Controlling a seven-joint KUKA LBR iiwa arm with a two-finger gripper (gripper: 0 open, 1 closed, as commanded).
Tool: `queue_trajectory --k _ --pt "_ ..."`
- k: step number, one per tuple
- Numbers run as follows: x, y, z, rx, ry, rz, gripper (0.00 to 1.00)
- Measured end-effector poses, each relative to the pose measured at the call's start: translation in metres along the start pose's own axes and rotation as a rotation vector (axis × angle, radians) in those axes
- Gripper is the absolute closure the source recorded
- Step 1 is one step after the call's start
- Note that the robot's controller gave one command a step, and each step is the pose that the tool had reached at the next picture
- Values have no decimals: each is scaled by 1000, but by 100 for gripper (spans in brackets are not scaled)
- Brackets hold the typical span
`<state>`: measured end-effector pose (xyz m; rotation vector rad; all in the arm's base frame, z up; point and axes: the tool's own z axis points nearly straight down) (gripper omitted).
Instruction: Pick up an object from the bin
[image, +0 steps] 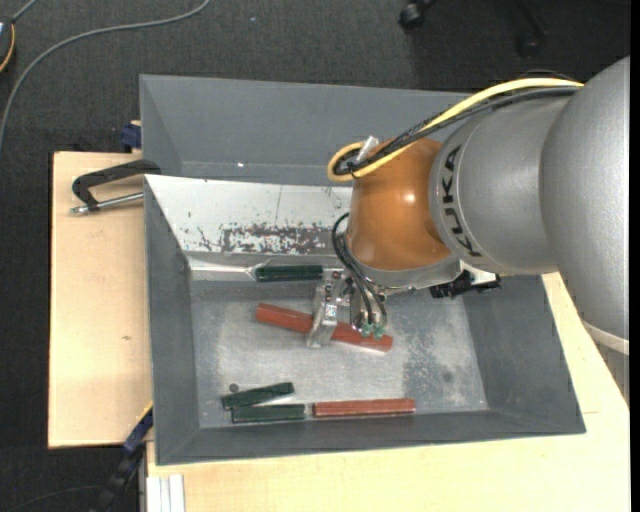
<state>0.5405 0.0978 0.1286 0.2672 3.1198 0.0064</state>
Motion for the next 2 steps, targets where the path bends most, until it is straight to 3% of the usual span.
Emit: queue_trajectory --k 1,2 --pt "-2 1 -39 0 1 -2 100" --pt "-3 2 -47 2 4 -3 100"
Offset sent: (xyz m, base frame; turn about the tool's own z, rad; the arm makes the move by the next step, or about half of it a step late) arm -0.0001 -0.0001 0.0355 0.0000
